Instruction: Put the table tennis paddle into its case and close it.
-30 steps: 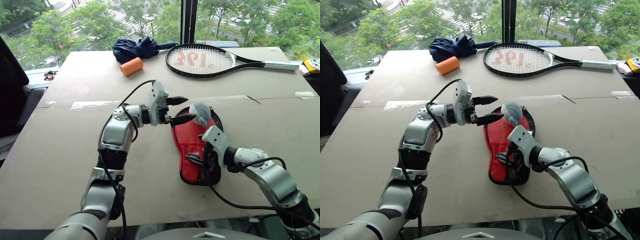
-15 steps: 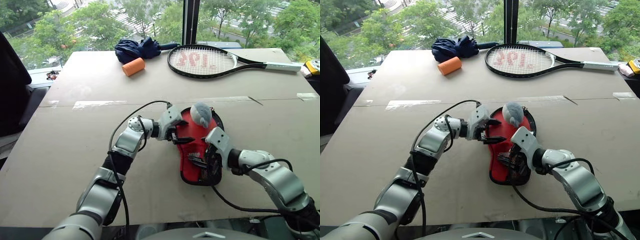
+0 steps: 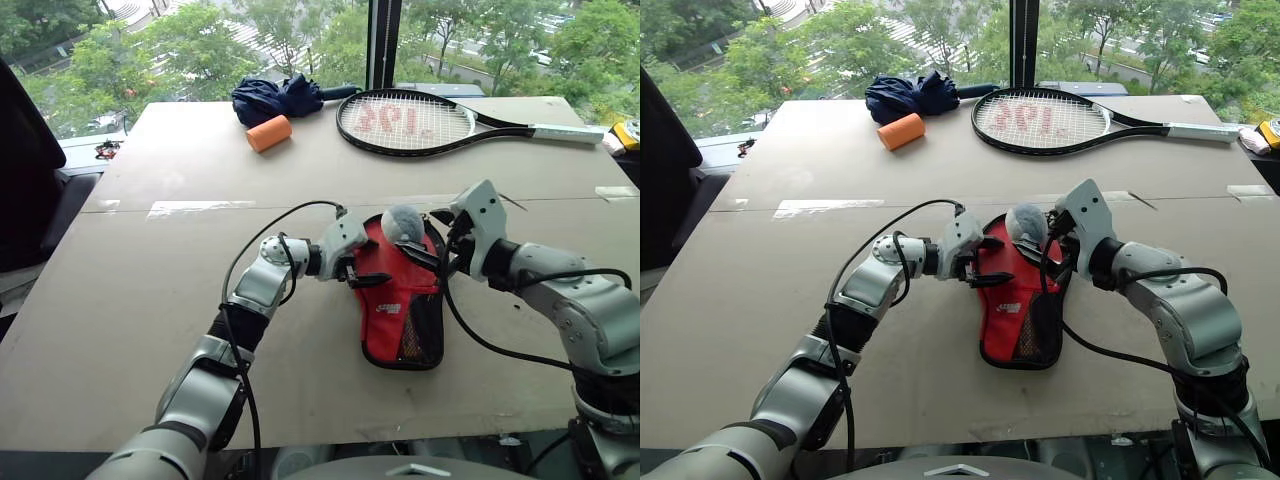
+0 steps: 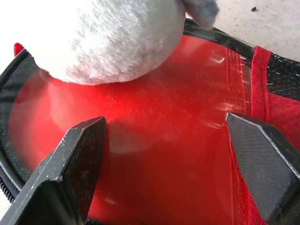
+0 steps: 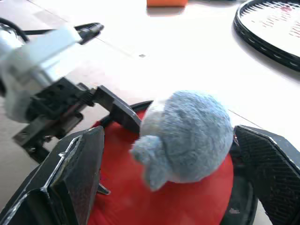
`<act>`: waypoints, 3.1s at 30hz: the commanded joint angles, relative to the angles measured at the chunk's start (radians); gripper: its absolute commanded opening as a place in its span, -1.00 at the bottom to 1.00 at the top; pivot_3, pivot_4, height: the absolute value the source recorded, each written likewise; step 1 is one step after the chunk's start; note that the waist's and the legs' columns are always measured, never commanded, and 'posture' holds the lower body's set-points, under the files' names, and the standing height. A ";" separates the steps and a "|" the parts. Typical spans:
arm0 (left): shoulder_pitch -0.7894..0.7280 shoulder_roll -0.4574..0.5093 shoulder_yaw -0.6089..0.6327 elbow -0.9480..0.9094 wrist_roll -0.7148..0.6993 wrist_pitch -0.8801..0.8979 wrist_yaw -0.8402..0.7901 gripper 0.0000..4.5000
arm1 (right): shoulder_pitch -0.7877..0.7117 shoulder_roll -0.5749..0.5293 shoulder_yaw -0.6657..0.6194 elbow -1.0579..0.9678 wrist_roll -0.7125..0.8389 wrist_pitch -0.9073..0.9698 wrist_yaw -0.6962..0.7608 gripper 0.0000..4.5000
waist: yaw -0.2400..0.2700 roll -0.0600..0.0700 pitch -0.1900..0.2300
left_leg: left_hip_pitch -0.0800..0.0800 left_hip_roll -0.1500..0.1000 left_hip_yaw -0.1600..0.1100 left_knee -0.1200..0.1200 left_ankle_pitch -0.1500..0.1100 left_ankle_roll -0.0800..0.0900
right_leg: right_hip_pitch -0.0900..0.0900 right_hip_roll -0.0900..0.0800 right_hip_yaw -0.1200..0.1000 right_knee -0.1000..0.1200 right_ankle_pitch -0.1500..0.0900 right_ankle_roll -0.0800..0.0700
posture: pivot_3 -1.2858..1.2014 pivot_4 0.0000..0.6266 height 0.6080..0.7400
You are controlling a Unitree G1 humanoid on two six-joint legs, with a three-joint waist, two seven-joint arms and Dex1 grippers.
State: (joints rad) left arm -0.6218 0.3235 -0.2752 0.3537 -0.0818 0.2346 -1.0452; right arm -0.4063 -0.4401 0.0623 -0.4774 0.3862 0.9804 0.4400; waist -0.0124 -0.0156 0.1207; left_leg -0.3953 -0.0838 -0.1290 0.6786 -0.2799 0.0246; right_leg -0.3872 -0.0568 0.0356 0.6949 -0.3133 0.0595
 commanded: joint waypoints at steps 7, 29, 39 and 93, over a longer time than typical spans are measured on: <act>0.034 -0.011 -0.014 0.011 0.012 0.043 0.041 0.84 | -0.115 0.034 0.167 0.173 -0.161 -0.143 -0.032 1.00 | -0.002 0.000 0.000 | 0.000 0.000 0.000 0.000 0.000 0.000 | 0.000 0.000 0.000 0.000 0.000 0.000 | 0.03 -0.52 1.00; -0.040 -0.118 -0.091 0.104 0.134 -0.127 0.174 0.89 | -0.057 0.234 -0.205 0.086 0.038 0.000 -0.163 -0.97 | 0.000 0.001 0.001 | -0.002 0.000 -0.001 0.000 0.000 0.000 | -0.001 0.000 0.000 0.000 0.000 0.000 | 0.03 -0.52 1.00; -0.059 -0.132 -0.140 0.229 0.206 -0.069 0.223 0.89 | -0.023 0.237 -0.475 0.058 0.263 0.171 -0.204 -0.97 | 0.004 0.002 0.000 | -0.001 0.000 -0.001 -0.001 0.000 0.000 | -0.001 0.000 0.000 0.000 0.000 0.000 | 0.03 -0.52 1.00; -0.038 -0.108 -0.025 0.140 0.109 -0.052 0.295 0.89 | 0.560 -0.407 -0.667 0.257 0.604 -0.082 0.460 0.99 | 0.021 -0.004 0.002 | 0.017 0.002 -0.004 -0.010 -0.006 0.010 | 0.025 0.000 -0.005 -0.021 0.001 0.002 | 0.03 -0.52 1.00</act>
State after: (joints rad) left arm -0.6928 0.1653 -0.3329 0.4827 0.0212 0.1529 -0.7440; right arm 0.1852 -0.8587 -0.5716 -0.2504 1.0114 0.9386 0.9490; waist 0.0086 -0.0193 0.1226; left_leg -0.3789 -0.0821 -0.1326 0.6682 -0.2861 0.0346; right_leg -0.3634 -0.0571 0.0310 0.6738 -0.3123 0.0612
